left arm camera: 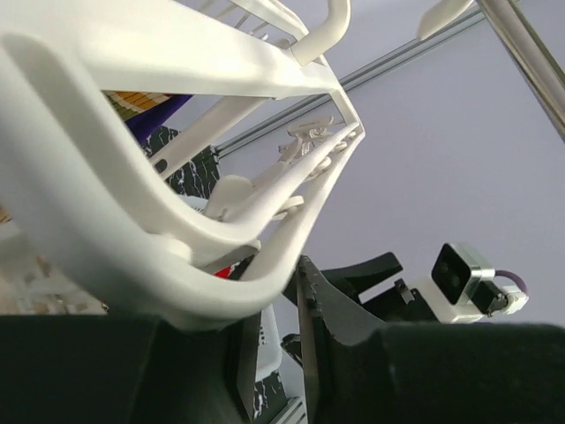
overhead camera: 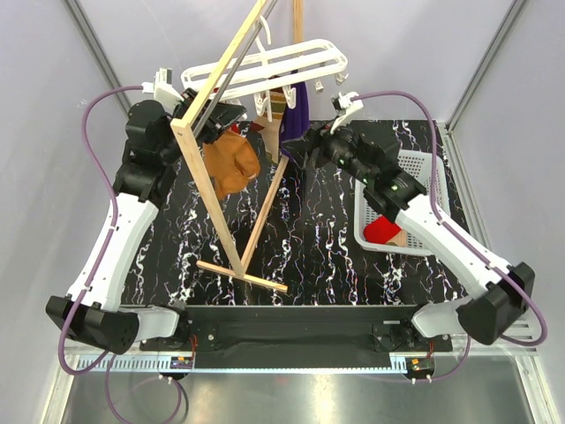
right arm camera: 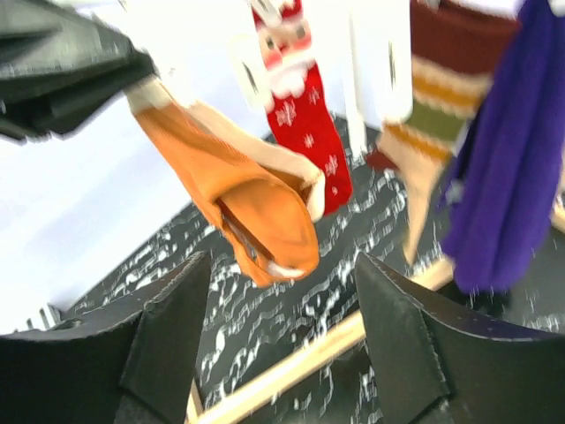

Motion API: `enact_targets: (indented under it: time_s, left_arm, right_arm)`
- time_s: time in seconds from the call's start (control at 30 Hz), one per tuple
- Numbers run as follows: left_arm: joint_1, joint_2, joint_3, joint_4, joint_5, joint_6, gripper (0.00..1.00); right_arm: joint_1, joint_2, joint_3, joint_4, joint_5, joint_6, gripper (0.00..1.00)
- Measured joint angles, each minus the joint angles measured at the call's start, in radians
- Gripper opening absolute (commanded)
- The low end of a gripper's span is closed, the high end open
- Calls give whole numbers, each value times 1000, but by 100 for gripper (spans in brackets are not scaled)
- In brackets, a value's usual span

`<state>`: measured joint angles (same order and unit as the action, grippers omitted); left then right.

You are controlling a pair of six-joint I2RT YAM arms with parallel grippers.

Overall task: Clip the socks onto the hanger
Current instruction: Open the clamp at the hanger.

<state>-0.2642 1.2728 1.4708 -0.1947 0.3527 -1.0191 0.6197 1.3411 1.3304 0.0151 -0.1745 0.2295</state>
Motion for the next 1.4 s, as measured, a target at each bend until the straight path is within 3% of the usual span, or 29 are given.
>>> enact_targets:
  time_s: [0.37,0.77,1.4]
  left_arm:
    - [18,0,-2,35,32,-3,26]
    - [32,0,-9,62,56,-11,26]
    - [33,0,-9,63,60,-11,26]
  right_arm:
    - [0,132,95,152,-23,19,74]
    - [2,285,222,214,-48,5,82]
    - [2,386,282,288,-56,-16,73]
